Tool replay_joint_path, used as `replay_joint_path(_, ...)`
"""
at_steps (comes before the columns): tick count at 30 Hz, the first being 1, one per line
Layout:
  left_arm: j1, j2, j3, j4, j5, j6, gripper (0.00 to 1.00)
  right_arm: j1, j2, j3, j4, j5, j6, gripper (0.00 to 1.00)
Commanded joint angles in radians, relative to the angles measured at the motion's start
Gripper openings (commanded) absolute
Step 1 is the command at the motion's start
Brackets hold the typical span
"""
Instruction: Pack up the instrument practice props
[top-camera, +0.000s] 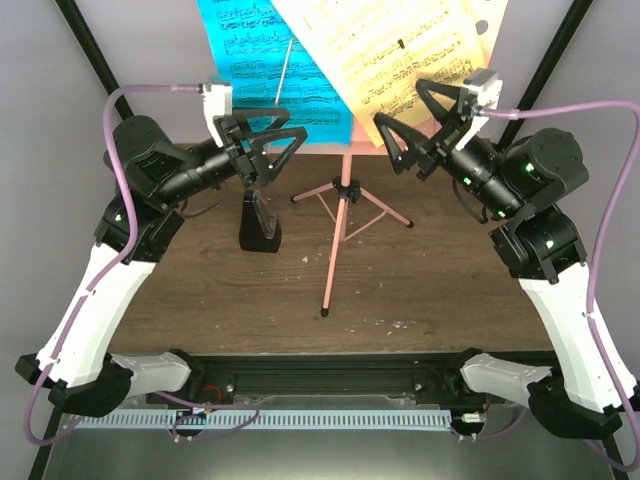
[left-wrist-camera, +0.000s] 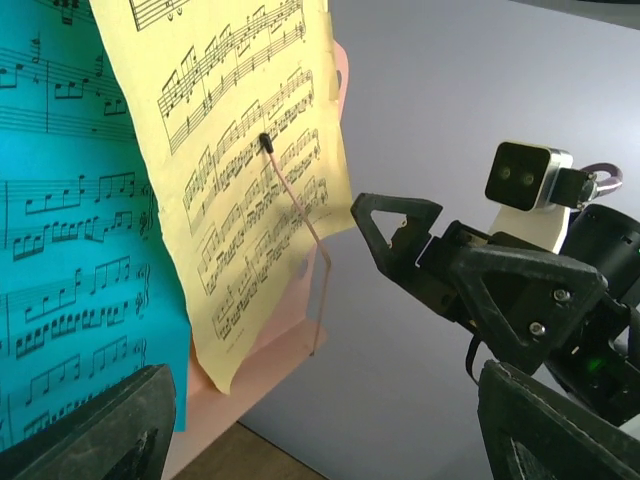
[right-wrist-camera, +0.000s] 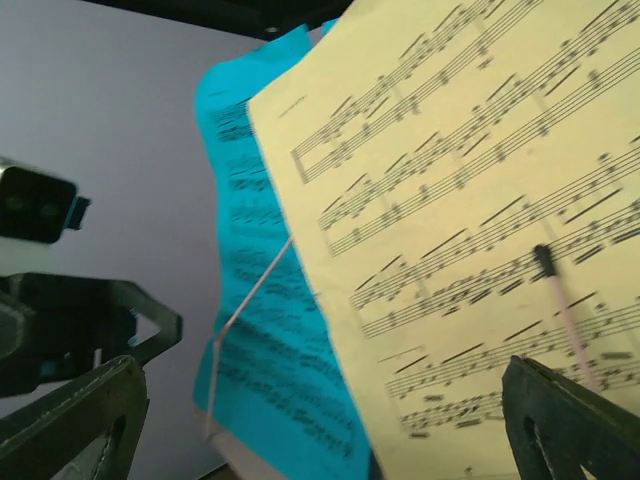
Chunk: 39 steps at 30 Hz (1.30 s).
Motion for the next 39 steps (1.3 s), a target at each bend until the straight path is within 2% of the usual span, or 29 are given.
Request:
replay_joint_path(1, -0.010, 0.048, 0.060, 0.053, -0.018, -0.037, 0.83, 0.004, 0.062, 0.128, -0.078, 0.161, -0.041, 0.97)
replay_joint_path(6, -0.013, 0.093, 0.106, 0.069, -0.068, -0.050, 0.80, 0.004, 0.112, 0.200, -0.124, 0.257, -0.071, 0.94)
replay_joint_path(11, -0.014, 0.128, 0.147, 0.076, -0.112, -0.046, 0.75, 0.005, 0.140, 0.229, -0.162, 0.350, -0.094, 0.84)
replay_joint_path(19, -0.014, 0.198, 0.219, 0.081, -0.155, -0.034, 0.67, 0.005, 0.138, 0.206, -0.164, 0.384, -0.118, 0.71)
replay_joint_path(29, -0.014, 0.293, 0.324, 0.067, -0.160, -0.030, 0.60, 0.004, 0.130, 0.171, -0.156, 0.410, -0.148, 0.61)
replay_joint_path(35, -0.026, 0.320, 0.346, 0.074, -0.172, -0.023, 0.55, 0.005, 0.119, 0.152, -0.144, 0.413, -0.162, 0.60)
replay_joint_path(39, -0.034, 0.339, 0.348, 0.097, -0.171, -0.034, 0.51, 0.004, 0.118, 0.143, -0.135, 0.415, -0.170, 0.53)
